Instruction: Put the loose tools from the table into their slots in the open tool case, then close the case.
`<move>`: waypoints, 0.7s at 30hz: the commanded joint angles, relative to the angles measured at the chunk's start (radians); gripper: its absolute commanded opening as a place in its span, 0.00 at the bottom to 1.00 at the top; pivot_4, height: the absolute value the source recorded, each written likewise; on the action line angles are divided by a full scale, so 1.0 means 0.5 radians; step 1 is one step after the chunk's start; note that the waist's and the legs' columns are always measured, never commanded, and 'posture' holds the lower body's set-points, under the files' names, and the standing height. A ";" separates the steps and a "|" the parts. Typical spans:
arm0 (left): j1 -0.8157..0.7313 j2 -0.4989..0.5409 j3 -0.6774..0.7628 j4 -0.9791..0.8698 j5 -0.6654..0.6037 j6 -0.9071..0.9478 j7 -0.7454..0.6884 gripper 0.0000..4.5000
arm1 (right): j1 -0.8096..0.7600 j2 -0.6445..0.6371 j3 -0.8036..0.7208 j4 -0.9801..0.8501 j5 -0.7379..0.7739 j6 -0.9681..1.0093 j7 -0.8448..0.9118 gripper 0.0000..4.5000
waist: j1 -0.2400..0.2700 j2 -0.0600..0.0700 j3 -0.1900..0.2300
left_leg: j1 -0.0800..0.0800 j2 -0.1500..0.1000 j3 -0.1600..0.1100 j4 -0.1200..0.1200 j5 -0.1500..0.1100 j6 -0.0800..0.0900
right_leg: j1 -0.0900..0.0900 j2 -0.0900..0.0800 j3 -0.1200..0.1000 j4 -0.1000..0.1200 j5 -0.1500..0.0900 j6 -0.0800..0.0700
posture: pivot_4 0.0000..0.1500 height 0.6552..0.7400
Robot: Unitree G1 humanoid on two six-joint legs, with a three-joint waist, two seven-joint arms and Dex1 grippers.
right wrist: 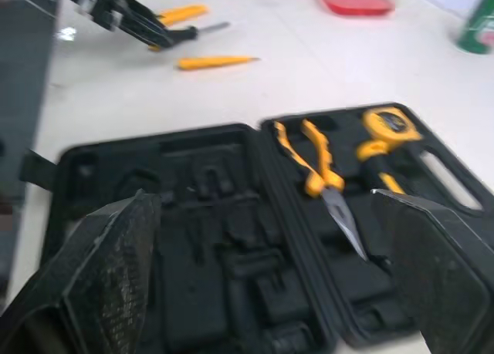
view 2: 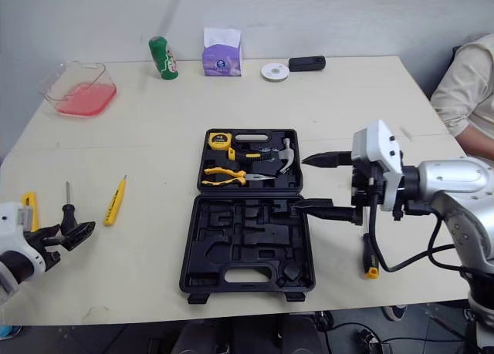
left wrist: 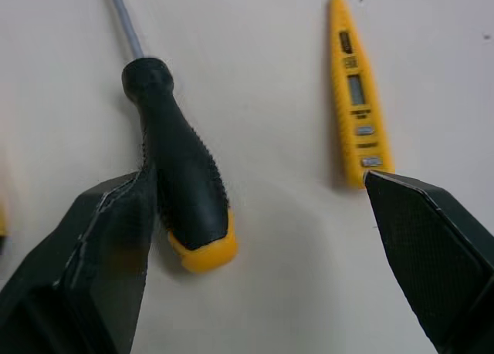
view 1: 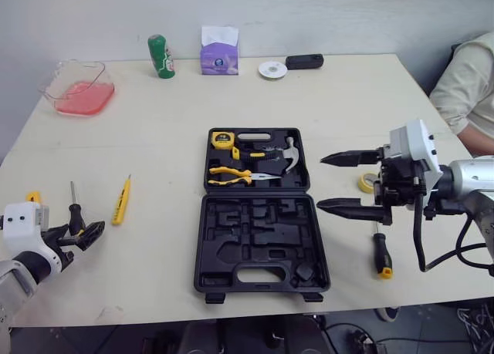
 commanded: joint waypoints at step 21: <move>-0.547 -0.168 0.102 0.114 0.334 0.493 0.422 0.22 | -0.473 0.473 0.389 0.082 -0.096 -0.058 -0.090 1.00 | -0.001 -0.006 -0.004 | 0.002 -0.001 0.002 0.000 0.003 -0.003 | -0.002 -0.001 -0.006 0.007 0.000 -0.001 | 1.00 0.82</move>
